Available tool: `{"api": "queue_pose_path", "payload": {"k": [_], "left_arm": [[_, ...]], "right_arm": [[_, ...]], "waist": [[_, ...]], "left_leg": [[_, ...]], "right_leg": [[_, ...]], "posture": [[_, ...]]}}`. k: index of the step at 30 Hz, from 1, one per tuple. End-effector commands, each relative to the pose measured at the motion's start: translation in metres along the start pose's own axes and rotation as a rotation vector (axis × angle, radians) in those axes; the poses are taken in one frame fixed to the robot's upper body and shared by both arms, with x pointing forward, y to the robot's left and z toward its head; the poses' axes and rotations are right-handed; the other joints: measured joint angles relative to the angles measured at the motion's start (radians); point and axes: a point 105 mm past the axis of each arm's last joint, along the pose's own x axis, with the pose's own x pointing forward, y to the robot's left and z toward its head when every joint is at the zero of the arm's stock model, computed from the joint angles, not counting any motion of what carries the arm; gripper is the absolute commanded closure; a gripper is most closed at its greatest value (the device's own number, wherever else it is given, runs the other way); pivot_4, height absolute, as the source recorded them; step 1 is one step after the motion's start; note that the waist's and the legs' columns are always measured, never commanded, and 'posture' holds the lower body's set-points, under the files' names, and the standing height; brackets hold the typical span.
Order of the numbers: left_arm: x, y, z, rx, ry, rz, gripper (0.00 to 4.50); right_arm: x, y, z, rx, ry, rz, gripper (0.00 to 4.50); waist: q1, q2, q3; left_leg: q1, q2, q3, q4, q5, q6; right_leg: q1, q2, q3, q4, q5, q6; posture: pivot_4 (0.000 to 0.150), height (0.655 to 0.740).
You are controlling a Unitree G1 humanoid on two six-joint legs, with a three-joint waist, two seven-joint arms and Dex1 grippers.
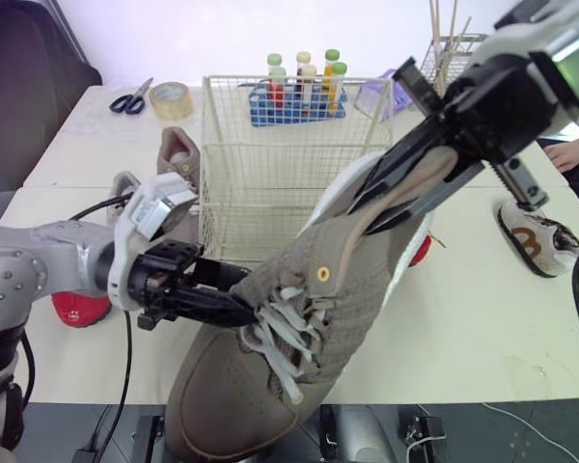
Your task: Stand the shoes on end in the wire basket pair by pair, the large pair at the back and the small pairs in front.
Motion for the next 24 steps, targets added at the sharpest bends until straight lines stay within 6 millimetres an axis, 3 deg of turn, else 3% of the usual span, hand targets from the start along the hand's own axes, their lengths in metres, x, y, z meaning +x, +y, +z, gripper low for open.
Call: {"api": "queue_pose_path", "payload": {"k": [1, 2, 7, 9, 15, 17, 18, 21, 24], "left_arm": [[0.012, -0.015, 0.0, 0.045, 0.0, -0.082, 3.16], [0.012, -0.014, 0.001, 0.05, -0.012, -0.071, 3.16], [0.007, -0.008, 0.008, 0.106, -0.091, 0.023, 3.19], [0.002, -0.005, 0.015, 0.151, -0.133, 0.09, 3.19], [-0.006, -0.009, 0.029, 0.245, -0.221, 0.212, 3.19], [-0.01, -0.011, 0.034, 0.272, -0.265, 0.258, 3.19], [-0.012, -0.011, 0.036, 0.283, -0.29, 0.286, 3.19], [-0.021, -0.009, 0.044, 0.3, -0.359, 0.349, 3.19], [-0.028, -0.005, 0.055, 0.326, -0.432, 0.379, 3.19]], "right_arm": [[-0.018, -0.006, 0.011, -0.034, 0.025, -0.077, 4.17], [-0.02, -0.007, 0.01, -0.032, 0.03, -0.086, 4.17], [-0.04, -0.008, 0.002, 0.025, 0.076, -0.186, 1.78], [-0.058, -0.01, -0.007, 0.086, 0.125, -0.279, 0.77], [-0.115, -0.008, -0.025, 0.349, 0.111, -0.681, 0.77], [-0.129, 0.008, -0.034, 0.555, -0.026, -0.841, 0.77], [-0.133, 0.017, -0.034, 0.686, -0.187, -0.902, 0.77], [-0.125, 0.045, -0.044, 0.924, -0.431, -0.953, 0.77], [-0.094, 0.062, -0.06, 1.077, -0.561, -0.952, 0.77]], "waist": [[0.0, 0.0, 0.0], [-0.001, 0.0, 0.0], [-0.001, 0.0, 0.0], [0.0, 0.0, 0.0], [0.001, 0.0, 0.0], [0.001, -0.001, 0.0], [0.002, -0.001, 0.0], [0.003, 0.0, 0.0], [0.0, 0.001, -0.001]], "left_leg": [[0.0, 0.0, 0.0, 0.0, 0.0, 0.0], [0.0, 0.0, 0.0, 0.001, 0.0, 0.0], [0.0, 0.0, 0.0, 0.001, 0.0, 0.0], [0.0, 0.0, 0.0, 0.001, 0.0, 0.0], [0.0, 0.0, -0.001, 0.001, 0.0, 0.0], [0.0, 0.0, -0.001, 0.001, 0.0, 0.0], [0.0, 0.0, -0.001, 0.001, 0.0, 0.0], [0.002, 0.0, -0.006, 0.001, 0.0, 0.0], [0.005, 0.0, -0.006, 0.001, 0.0, 0.0]], "right_leg": [[0.0, 0.0, 0.0, 0.0, 0.0, 0.0], [0.0, 0.0, 0.0, 0.0, 0.0, 0.0], [0.001, 0.0, 0.0, 0.0, 0.0, 0.0], [0.001, 0.0, 0.0, 0.0, 0.0, 0.0], [0.002, 0.0, 0.0, -0.001, 0.0, 0.0], [0.003, -0.001, 0.0, -0.002, 0.0, 0.0], [0.004, 0.0, 0.0, -0.003, 0.0, 0.0], [0.01, 0.0, -0.002, -0.007, 0.0, 0.0], [0.013, 0.0, -0.002, -0.007, 0.0, 0.0]], "posture": [[0.15, 0.74], [0.15, 0.74], [0.15, 0.74], [0.15, 0.74], [0.15, 0.74], [0.15, 0.74], [0.15, 0.74], [0.15, 0.74], [0.15, 0.74]]}}
